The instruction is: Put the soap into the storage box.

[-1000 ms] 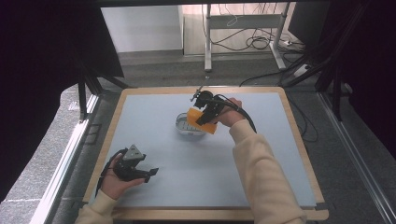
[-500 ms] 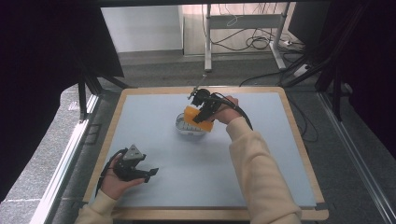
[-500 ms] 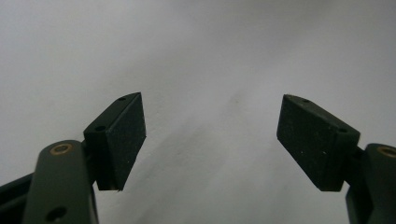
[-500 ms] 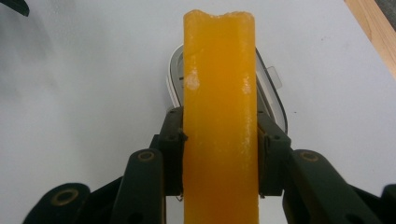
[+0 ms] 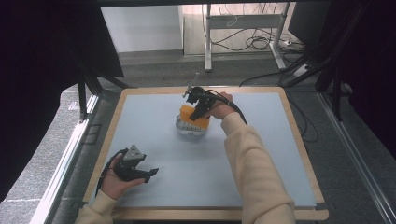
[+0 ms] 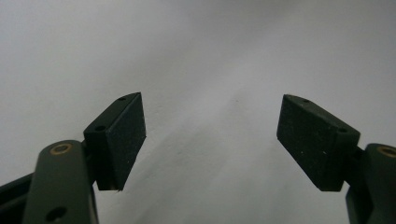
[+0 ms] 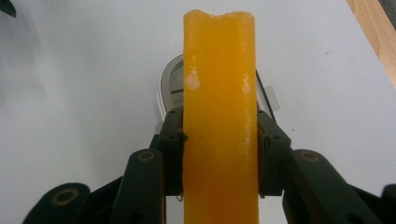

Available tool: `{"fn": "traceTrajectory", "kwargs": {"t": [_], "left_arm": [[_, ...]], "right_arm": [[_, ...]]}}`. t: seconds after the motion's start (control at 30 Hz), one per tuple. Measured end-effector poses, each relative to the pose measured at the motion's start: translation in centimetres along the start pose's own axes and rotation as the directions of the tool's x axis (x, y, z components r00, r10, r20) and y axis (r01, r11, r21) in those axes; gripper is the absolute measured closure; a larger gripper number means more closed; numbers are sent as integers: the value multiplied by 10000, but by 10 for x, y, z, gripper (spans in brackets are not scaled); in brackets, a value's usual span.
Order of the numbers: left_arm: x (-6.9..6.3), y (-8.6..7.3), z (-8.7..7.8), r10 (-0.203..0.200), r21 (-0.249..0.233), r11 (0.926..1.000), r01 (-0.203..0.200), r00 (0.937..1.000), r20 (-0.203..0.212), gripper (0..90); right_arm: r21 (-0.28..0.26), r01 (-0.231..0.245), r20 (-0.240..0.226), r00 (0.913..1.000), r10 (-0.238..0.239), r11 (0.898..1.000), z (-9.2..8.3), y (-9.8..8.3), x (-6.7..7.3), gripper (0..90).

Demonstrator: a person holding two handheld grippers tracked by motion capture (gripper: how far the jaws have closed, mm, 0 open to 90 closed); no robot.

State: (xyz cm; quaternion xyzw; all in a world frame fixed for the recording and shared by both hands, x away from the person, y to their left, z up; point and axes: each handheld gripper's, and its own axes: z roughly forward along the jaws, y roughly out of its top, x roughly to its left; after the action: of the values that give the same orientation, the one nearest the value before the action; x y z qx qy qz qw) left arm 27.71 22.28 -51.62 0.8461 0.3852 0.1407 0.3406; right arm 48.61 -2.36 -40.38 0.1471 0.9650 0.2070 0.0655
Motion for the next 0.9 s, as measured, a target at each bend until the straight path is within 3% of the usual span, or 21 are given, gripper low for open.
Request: {"fn": "traceTrajectory", "kwargs": {"t": [0.47, 0.9], "left_arm": [[2, -1, 0, -34, 7, 10000, 34, 10000, 10, 237], [1, -2, 1, -63, 31, 10000, 63, 10000, -5, 237]], "right_arm": [[319, 593, -158, 9981, -589, 9977, 18, 14, -7, 614], [481, 713, -353, 9969, -696, 9963, 34, 15, -10, 614]]}}
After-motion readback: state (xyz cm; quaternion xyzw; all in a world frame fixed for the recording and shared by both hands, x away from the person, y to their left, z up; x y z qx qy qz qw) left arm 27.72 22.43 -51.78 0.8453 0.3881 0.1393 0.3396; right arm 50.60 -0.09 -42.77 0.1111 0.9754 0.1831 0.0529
